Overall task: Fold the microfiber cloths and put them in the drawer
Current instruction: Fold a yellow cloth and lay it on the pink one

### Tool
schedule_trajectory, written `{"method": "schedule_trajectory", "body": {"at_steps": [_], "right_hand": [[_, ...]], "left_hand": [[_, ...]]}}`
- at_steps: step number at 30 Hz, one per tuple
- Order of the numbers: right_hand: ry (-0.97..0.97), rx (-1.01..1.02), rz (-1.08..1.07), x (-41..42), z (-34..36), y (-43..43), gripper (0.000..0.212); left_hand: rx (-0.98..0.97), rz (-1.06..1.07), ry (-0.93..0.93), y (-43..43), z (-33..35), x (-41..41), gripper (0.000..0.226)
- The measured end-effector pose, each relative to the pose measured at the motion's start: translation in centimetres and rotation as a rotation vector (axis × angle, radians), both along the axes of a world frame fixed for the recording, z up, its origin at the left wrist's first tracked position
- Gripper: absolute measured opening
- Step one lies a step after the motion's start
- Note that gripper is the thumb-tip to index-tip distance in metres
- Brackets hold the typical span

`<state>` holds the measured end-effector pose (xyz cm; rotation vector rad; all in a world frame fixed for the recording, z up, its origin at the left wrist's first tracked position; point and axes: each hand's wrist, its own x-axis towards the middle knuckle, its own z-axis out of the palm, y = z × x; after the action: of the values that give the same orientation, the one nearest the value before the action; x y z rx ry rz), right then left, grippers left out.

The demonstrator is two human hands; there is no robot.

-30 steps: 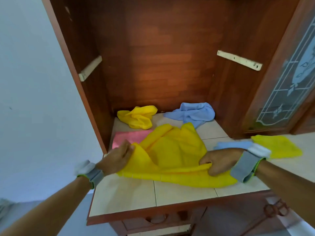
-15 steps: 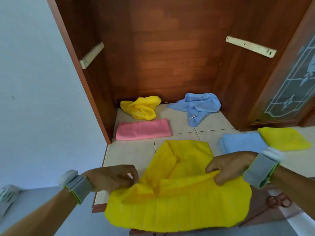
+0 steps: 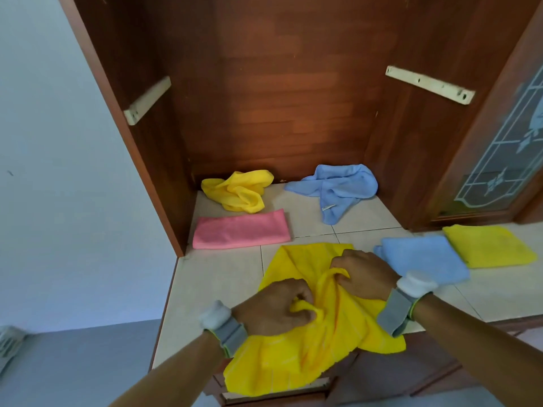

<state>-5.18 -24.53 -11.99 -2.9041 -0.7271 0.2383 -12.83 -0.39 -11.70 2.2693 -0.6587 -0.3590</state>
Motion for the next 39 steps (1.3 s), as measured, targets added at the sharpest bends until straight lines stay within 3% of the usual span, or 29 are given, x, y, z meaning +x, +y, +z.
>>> {"method": "schedule_trajectory", "body": {"at_steps": [4, 6, 8, 10, 13, 16, 21, 23, 25, 30, 33, 35, 37, 39], "right_hand": [[-0.056, -0.047, 0.007, 0.3, -0.4, 0.5, 0.023], [-0.071, -0.074, 0.017, 0.4, -0.5, 0.7, 0.024], [-0.067, -0.074, 0.015, 0.5, -0.4, 0.6, 0.023], [-0.055, -0.058, 0.008, 0.6, -0.2, 0.3, 0.025], [-0.045, -0.079, 0.019, 0.7, 0.1, 0.3, 0.027], [-0.030, -0.082, 0.031, 1.0, 0.4, 0.3, 0.025], [0.093, -0.020, -0.056, 1.6, 1.6, -0.3, 0.025], [0.196, 0.051, -0.136, 2.1, 1.8, -1.3, 0.023], [0.233, 0.071, -0.174, 2.1, 1.7, -2.1, 0.024], [0.172, 0.052, -0.094, 1.2, 1.1, -2.3, 0.058], [0.155, 0.097, -0.086, 1.2, 1.1, -2.4, 0.039], [0.123, 0.095, -0.097, 1.0, 1.0, -2.3, 0.038], [0.084, 0.094, -0.083, 0.5, 0.7, -2.3, 0.043], [0.073, 0.067, -0.071, 0.2, 0.8, -2.1, 0.034]], "left_hand": [[0.280, 0.012, -0.142, -2.2, -2.6, 0.0, 0.039], [0.248, 0.106, -0.184, -2.4, -2.5, 0.1, 0.037], [0.087, 0.155, -0.113, -1.9, -1.9, 0.5, 0.025], [-0.218, 0.172, 0.147, -0.4, -1.0, 0.9, 0.016], [-0.652, 0.295, 0.457, 2.9, 0.6, 1.2, 0.021], [-0.775, 0.310, 0.642, 4.4, 1.4, 1.0, 0.020], [-0.321, -0.086, 0.523, -0.4, 0.2, -2.0, 0.013], [-0.236, -0.110, 0.467, -2.0, -0.4, -2.4, 0.012], [-0.192, -0.014, 0.388, -2.3, -0.6, -2.2, 0.016], [-0.053, 0.151, 0.090, -2.5, -1.4, -1.9, 0.020], [0.121, 0.203, -0.103, -2.7, -2.3, -1.6, 0.026], [0.267, 0.254, -0.175, -2.2, -2.8, -1.0, 0.027], [0.400, 0.345, -0.196, -1.4, -2.6, -0.4, 0.028], [0.542, 0.442, -0.182, 0.3, -2.1, 0.3, 0.036]]}}
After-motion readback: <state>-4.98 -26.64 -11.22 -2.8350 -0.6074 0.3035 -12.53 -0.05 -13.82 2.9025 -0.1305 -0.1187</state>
